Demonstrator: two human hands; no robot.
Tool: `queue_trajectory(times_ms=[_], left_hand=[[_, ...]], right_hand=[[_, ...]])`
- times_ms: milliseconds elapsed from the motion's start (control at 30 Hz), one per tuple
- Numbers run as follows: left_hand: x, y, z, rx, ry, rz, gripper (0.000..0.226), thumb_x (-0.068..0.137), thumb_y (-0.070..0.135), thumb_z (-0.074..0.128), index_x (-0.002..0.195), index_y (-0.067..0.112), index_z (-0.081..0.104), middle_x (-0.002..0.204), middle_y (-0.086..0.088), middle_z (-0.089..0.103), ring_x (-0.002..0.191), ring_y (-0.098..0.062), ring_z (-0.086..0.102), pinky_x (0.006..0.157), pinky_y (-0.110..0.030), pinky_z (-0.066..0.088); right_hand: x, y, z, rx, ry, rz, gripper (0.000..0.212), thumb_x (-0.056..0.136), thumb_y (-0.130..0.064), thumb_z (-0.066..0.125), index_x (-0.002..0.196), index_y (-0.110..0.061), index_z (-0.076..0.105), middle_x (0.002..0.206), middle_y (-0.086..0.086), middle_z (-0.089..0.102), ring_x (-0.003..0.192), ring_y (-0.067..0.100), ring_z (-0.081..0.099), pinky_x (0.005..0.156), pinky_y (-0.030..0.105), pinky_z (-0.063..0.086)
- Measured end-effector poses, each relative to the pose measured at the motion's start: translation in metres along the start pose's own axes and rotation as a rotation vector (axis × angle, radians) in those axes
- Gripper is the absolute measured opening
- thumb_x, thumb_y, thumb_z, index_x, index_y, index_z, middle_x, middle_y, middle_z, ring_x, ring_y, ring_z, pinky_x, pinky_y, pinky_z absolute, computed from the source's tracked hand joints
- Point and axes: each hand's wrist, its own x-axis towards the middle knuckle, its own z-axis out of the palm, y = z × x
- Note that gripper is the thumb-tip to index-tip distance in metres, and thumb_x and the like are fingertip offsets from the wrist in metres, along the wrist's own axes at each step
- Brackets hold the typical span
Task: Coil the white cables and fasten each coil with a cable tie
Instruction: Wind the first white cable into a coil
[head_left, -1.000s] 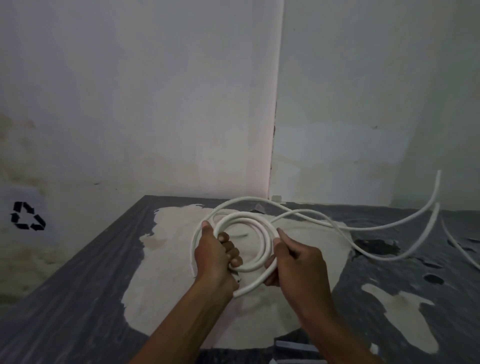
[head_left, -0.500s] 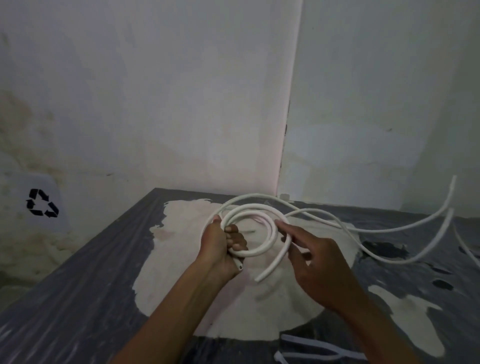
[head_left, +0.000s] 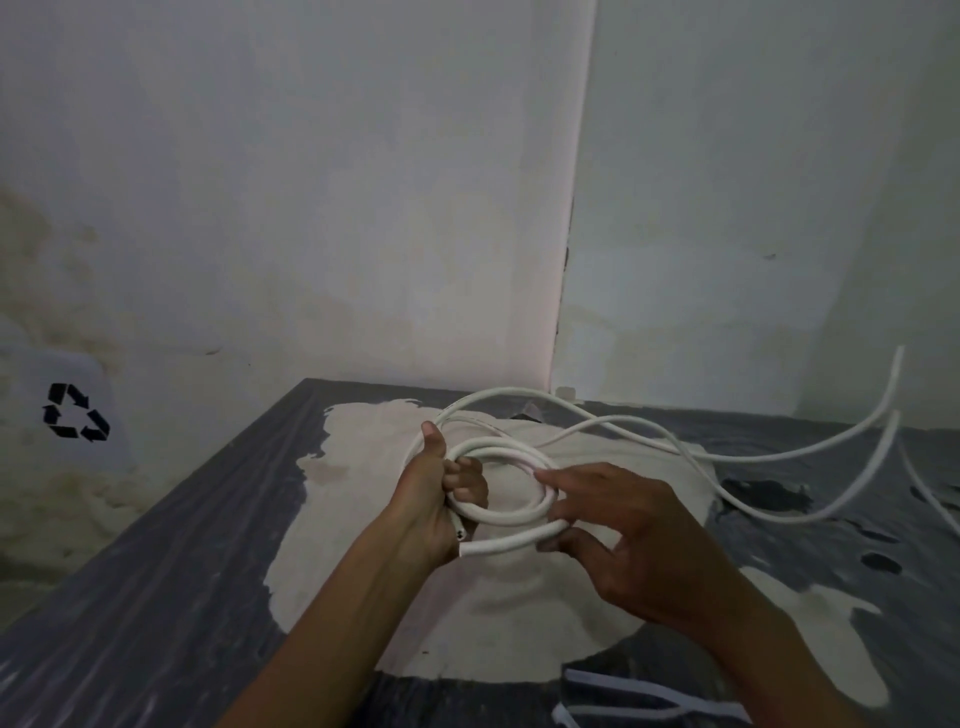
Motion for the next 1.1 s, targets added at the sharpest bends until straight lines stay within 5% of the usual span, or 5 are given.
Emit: queue_trajectory(times_ms=[167,367,800,1000,1100], left_hand=[[0.003,0.0,-0.001,0.041,0.029,-0.01,0.056,0.088,0.064,0.041,0.06,0.016,0.035,0.034,0.005,0.029,0.022,-0.005,0.028,0.023,-0.014,0.023],[0.006,-0.015,0.002,0.088,0.094,0.081,0.058,0.091,0.06,0.041,0.057,0.013,0.038,0.035,0.005,0.032,0.023,-0.005,0.029,0.026,-0.009,0.023],[-0.006,-0.011,0.016,0.147,-0.054,0.323,0.054,0.092,0.057,0.039,0.061,0.014,0.039,0.038,0.005,0.029,0.025,-0.005,0.024,0.028,-0.011,0.022],[-0.011,-0.01,0.016,0.108,-0.087,0.367,0.051,0.096,0.053,0.037,0.06,0.016,0.039,0.038,0.005,0.028,0.025,-0.005,0.022,0.028,-0.01,0.019],[-0.013,-0.012,0.017,0.116,-0.096,0.356,0.052,0.095,0.054,0.038,0.061,0.016,0.039,0.039,0.005,0.028,0.026,-0.005,0.021,0.029,-0.011,0.019]], right_hand=[[0.002,-0.013,0.002,0.07,0.084,0.014,0.029,0.082,-0.044,0.066,0.099,-0.022,0.077,0.108,-0.006,0.073,0.103,0.006,0.068,0.091,0.027,0.055],[0.004,-0.037,0.027,0.054,0.199,0.136,0.029,0.085,-0.046,0.064,0.096,-0.023,0.078,0.08,-0.012,0.076,0.062,-0.004,0.063,0.061,0.012,0.053],[0.006,-0.047,0.054,-0.127,0.221,0.196,0.026,0.086,-0.033,0.069,0.104,-0.014,0.074,0.086,-0.002,0.075,0.067,0.006,0.068,0.065,0.014,0.057],[0.007,-0.045,0.055,-0.238,0.299,0.189,0.059,0.099,-0.048,0.025,0.109,-0.012,0.071,0.115,0.005,0.071,0.11,0.024,0.066,0.093,0.04,0.052],[0.007,-0.046,0.054,-0.129,0.255,0.256,0.053,0.097,-0.049,0.032,0.112,-0.015,0.07,0.117,0.001,0.071,0.106,0.019,0.068,0.093,0.042,0.054]])
